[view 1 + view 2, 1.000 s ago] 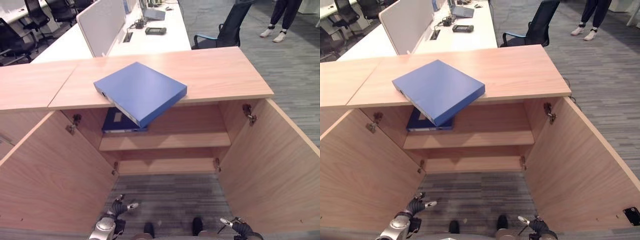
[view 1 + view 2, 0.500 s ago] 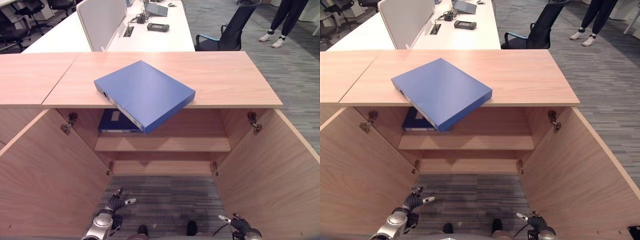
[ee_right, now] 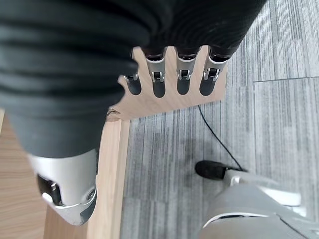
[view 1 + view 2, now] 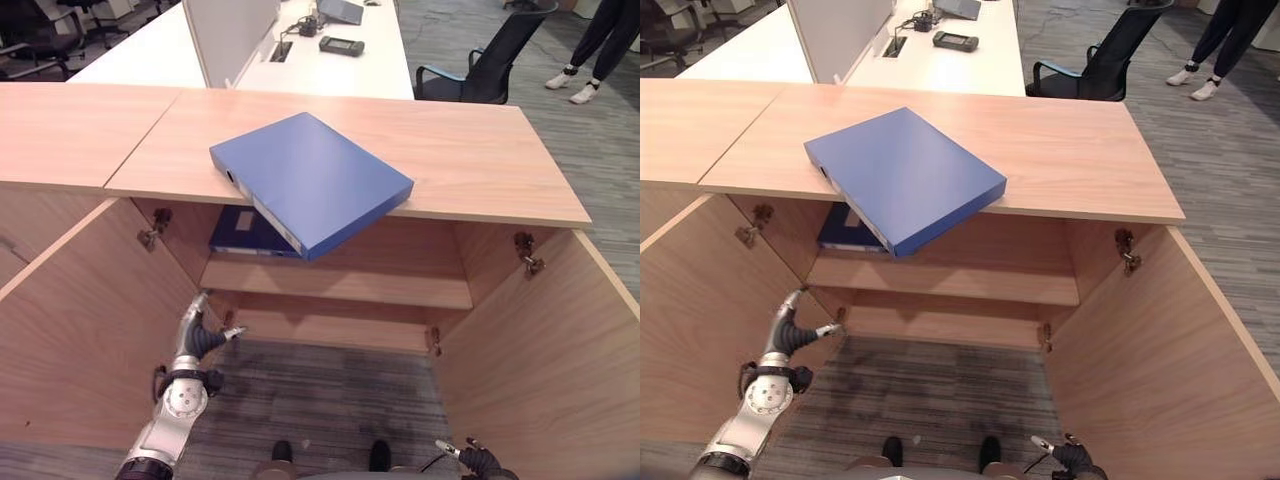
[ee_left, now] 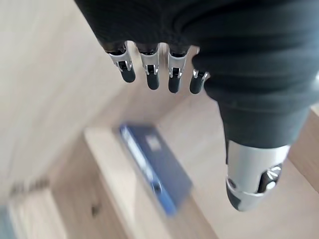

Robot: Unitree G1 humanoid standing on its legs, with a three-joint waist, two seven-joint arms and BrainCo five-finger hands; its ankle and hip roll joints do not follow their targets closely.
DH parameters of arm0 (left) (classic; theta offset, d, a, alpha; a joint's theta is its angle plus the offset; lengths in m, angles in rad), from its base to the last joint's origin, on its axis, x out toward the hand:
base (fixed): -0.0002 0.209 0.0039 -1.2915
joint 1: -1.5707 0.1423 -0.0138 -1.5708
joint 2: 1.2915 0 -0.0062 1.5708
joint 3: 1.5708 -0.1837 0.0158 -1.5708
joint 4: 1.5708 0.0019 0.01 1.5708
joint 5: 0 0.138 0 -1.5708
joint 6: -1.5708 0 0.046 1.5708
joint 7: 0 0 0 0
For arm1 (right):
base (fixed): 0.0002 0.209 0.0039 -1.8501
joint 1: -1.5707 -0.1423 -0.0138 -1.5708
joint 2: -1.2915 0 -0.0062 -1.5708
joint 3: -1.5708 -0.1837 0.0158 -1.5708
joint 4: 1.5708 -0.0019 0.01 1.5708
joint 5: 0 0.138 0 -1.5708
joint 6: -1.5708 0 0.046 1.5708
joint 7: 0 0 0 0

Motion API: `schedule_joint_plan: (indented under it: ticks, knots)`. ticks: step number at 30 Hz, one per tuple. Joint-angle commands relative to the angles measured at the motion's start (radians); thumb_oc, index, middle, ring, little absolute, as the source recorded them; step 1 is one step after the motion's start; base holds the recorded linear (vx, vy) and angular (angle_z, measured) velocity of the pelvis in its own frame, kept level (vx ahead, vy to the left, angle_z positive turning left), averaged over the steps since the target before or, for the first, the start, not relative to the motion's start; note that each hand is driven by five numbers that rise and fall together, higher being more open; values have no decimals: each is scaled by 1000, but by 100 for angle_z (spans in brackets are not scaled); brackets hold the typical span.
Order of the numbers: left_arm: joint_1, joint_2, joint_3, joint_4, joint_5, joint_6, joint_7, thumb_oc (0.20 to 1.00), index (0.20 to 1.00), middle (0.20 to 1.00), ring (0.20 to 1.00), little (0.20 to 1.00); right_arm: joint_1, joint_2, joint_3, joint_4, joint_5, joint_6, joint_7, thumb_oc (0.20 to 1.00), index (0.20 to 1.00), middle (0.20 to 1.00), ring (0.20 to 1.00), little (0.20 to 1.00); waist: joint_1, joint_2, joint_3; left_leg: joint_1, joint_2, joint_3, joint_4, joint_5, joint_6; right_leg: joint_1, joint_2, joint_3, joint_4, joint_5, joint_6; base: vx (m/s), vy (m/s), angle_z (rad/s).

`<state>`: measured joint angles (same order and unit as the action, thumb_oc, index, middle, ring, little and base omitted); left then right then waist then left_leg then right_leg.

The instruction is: Put the empty folder in the office cabinet

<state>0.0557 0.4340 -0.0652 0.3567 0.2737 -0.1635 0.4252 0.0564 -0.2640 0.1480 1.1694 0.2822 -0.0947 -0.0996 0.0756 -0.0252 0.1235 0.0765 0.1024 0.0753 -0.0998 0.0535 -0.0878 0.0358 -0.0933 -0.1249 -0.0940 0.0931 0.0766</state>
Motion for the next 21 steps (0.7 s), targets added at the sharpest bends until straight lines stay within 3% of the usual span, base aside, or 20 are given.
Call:
schedule_joint_plan:
  ticks: [1,10,21]
  knots:
    - [-58,72,17,-98,168,-23,89,1000,1000,1000,1000,1000,-49,25,-7,7,-24,-26,-15,1000,1000,1000,1000,1000,15,-36,22,28,-14,-16,13,-104,-2,67,-107,4,20,-107,120,31,-18,2]
    - [-167,210,-6,-227,378,-1,150,1000,1000,1000,1000,1000,-51,24,33,3,-22,-29,4,1000,1000,1000,1000,1000,9,-25,19,46,-10,-11,13,-111,-8,80,-102,-2,19,-112,123,0,0,0]
    - [-305,374,-107,-261,497,-11,142,1000,1000,1000,1000,1000,-45,3,65,-3,-48,-38,21,1000,1000,1000,1000,1000,-18,-8,9,60,-8,3,13,-115,-12,84,-98,4,18,-112,126,0,0,0]
